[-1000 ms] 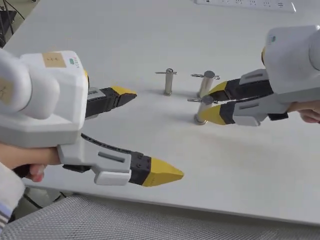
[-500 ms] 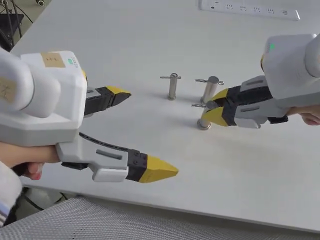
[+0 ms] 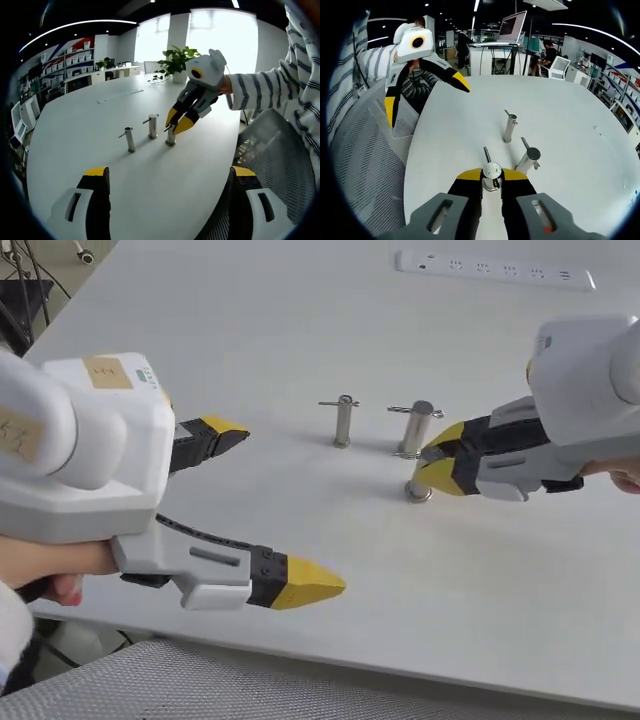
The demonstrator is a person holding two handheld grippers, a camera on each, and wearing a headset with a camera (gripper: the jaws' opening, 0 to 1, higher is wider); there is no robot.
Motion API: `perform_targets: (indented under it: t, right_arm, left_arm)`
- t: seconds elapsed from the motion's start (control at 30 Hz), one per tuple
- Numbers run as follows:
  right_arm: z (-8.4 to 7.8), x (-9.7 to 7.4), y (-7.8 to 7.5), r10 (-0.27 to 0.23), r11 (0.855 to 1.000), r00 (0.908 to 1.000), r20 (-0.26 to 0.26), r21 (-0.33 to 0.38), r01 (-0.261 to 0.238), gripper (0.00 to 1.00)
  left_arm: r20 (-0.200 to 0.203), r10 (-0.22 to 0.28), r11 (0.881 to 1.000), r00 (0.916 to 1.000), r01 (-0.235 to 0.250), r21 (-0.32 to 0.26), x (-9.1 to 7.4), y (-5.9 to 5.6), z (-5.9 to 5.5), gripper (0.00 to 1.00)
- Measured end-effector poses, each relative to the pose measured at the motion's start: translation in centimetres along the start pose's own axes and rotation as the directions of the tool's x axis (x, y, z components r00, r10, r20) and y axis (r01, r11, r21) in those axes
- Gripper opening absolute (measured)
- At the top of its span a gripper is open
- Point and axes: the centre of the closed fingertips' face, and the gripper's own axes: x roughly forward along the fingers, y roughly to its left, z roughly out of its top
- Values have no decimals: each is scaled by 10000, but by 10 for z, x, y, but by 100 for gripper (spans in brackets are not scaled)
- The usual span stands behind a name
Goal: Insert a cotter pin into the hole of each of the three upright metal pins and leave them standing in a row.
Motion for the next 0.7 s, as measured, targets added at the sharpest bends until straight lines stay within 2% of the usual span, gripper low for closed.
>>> perform_targets:
  t: [0.07, 0.13, 0.37, 0.7]
  right_arm:
    - [-1, -7, -5, -121, 9999, 9999, 122, 78, 120, 8]
    - [-4, -12, -11, -255, 9996, 9996, 94, 131, 253, 8]
    - [-23, -26, -39, -657, 9973, 9978, -113, 324, 660, 8]
    - [-33, -37, -69, -1114, 9922, 9937, -87, 558, 1118, 8]
  left_arm:
    - [-130, 402, 9991, 9991, -403, -114, -2, 8, -3, 99]
    - [-158, 598, 9981, 9981, -600, -131, -3, 14, -4, 99]
    - [-138, 607, 9977, 9981, -611, -298, -7, 14, -3, 99]
    - [-286, 894, 9948, 9956, -907, -455, -11, 17, -7, 99]
